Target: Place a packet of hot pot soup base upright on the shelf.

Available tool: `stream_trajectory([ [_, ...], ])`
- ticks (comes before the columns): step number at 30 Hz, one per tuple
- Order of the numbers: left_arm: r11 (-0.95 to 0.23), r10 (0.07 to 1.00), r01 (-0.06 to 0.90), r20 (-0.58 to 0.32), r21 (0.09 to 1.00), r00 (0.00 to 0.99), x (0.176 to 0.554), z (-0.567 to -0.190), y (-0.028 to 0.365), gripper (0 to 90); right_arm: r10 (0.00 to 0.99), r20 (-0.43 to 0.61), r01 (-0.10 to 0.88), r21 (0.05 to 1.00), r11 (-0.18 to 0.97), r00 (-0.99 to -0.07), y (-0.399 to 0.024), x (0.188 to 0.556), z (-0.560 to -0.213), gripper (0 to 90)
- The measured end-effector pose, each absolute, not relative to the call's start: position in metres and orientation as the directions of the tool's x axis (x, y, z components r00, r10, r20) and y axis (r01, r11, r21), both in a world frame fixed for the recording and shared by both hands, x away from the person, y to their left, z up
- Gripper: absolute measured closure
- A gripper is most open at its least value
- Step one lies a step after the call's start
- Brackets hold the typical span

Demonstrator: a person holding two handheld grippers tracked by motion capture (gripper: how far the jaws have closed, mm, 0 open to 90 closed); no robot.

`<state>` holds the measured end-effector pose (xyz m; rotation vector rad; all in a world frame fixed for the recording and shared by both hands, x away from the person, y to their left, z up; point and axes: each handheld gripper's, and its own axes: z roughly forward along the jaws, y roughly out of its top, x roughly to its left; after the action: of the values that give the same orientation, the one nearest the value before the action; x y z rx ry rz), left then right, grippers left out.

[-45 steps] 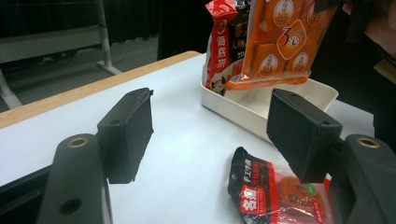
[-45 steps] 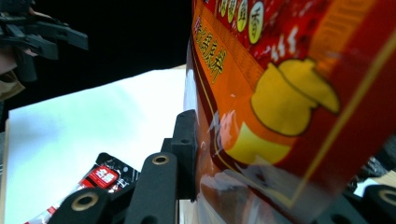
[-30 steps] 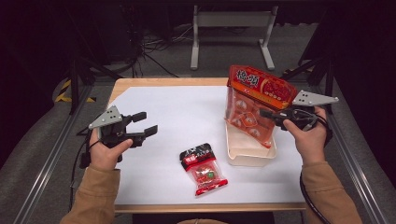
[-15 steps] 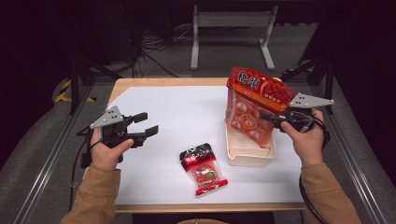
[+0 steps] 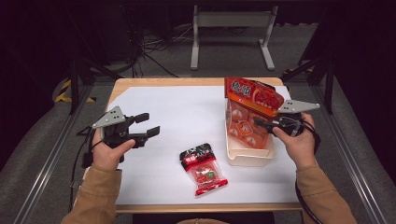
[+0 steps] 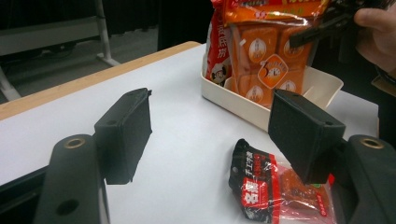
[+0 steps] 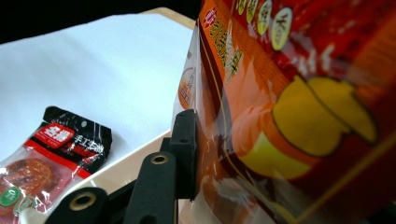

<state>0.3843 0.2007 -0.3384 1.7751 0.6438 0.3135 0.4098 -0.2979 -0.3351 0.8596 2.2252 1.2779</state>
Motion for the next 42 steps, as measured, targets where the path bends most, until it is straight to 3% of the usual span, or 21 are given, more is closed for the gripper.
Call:
stream_trajectory([
  [33, -0.224, 0.579, 0.292, -0.114, 0.93, 0.807, 0.388, -0.347, 0.191, 26.2, 0.731, 0.042, 0.349, 0.896, 0.274, -0.682, -0.315, 0.404, -0.362, 69.2],
  [37, -0.247, 0.586, 0.302, -0.106, 0.921, 0.804, 0.389, -0.35, 0.191, 24.9, 0.733, 0.037, 0.348, 0.895, 0.278, -0.68, -0.316, 0.404, -0.361, 67.1],
  [38, -0.254, 0.584, 0.303, -0.104, 0.918, 0.805, 0.39, -0.351, 0.19, 24.5, 0.738, 0.035, 0.345, 0.898, 0.273, -0.674, -0.317, 0.404, -0.36, 61.7],
  [42, -0.264, 0.579, 0.307, -0.105, 0.914, 0.809, 0.391, -0.353, 0.188, 24.0, 0.741, 0.031, 0.334, 0.904, 0.265, -0.671, -0.32, 0.403, -0.359, 54.7],
])
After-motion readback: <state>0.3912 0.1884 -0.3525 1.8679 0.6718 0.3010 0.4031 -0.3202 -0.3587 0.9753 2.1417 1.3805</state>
